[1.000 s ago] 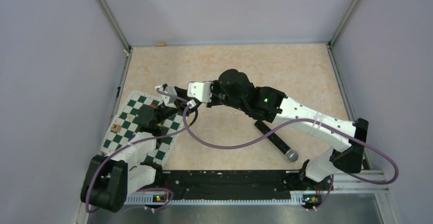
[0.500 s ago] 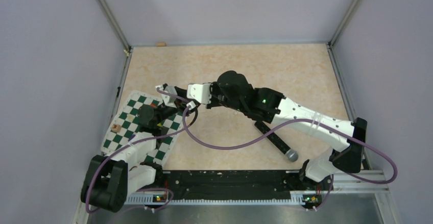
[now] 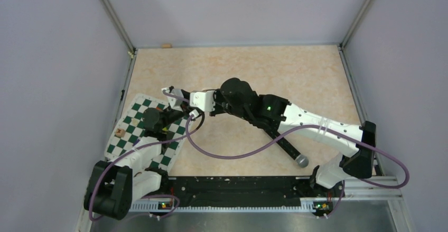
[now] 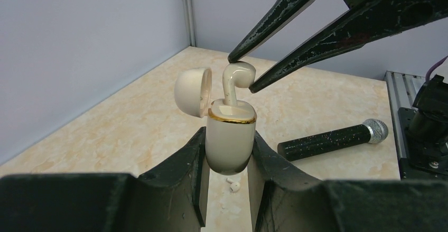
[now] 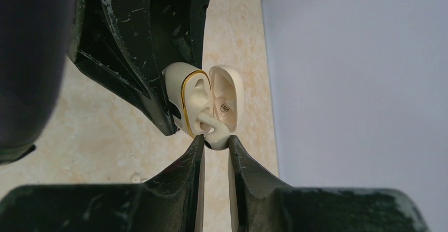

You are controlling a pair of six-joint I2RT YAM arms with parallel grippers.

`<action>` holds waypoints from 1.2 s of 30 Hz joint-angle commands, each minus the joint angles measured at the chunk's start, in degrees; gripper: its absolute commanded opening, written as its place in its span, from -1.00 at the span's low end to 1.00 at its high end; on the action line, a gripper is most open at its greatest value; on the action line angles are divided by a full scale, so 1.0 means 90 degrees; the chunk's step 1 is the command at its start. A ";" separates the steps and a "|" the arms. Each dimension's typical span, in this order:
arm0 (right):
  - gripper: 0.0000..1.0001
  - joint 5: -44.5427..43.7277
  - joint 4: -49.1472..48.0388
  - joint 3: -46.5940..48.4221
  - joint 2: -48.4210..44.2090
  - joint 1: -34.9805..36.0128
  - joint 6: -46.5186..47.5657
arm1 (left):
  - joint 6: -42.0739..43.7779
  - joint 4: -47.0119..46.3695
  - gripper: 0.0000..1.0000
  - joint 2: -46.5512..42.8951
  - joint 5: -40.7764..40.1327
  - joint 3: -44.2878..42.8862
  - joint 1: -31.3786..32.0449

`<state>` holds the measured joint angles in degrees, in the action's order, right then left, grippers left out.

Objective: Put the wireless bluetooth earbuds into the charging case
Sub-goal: Place the earbud in the charging case.

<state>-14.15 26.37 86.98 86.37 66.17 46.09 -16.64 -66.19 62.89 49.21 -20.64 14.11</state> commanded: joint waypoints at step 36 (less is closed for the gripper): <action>-0.99 -0.0261 -0.0189 -0.0130 -0.0067 0.0063 0.0041 | -0.0172 -0.0380 -0.99 -0.0167 -0.0033 -0.0177 -0.0104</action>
<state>-18.15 24.91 85.80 86.52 66.59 46.78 -17.74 -66.19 62.72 49.23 -20.64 13.47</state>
